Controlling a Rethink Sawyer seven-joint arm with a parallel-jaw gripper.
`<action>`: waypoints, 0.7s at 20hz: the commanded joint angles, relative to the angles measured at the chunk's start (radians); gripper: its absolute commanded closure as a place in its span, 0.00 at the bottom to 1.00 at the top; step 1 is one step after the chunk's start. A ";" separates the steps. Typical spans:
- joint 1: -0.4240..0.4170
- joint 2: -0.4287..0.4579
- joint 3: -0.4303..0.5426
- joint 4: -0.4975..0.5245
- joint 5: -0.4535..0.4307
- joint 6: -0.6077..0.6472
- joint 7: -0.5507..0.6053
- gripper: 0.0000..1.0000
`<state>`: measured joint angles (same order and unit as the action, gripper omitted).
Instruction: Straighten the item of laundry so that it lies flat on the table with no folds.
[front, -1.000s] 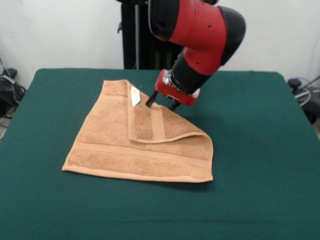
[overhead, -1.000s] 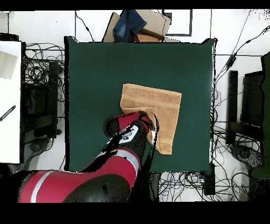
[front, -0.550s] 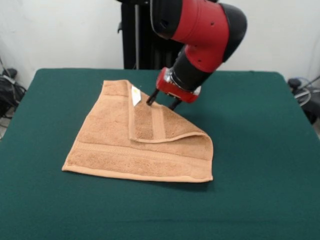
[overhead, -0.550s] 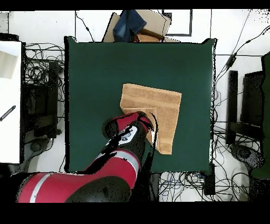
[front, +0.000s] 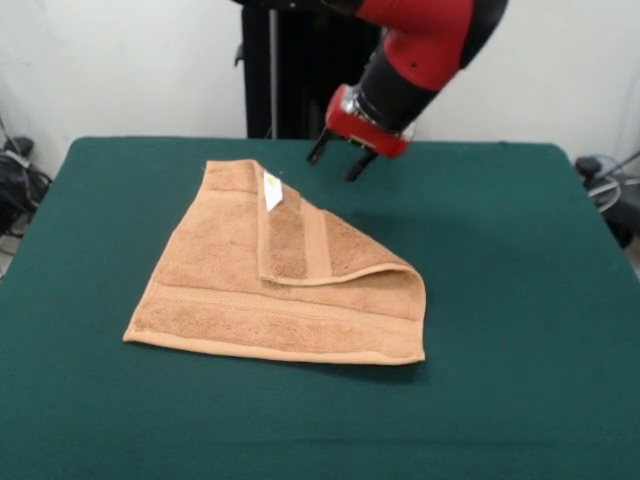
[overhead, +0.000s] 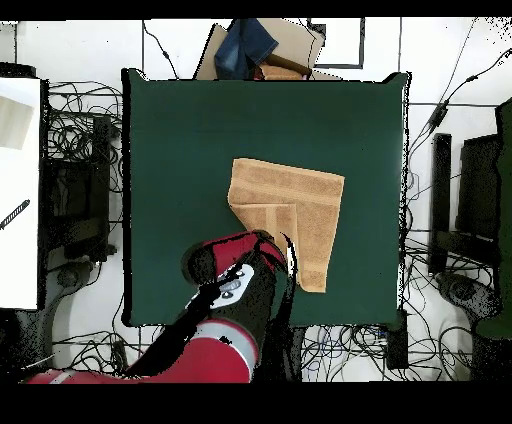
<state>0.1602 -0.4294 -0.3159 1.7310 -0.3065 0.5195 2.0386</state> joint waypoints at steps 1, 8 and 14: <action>0.034 -0.073 0.031 0.118 -0.033 0.093 0.042 0.00; 0.001 -0.002 0.070 -0.015 -0.033 0.069 0.017 0.00; -0.011 0.052 0.093 -0.123 -0.034 0.077 -0.008 0.00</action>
<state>0.1701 -0.4407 -0.3166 1.7314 -0.3075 0.5401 2.0386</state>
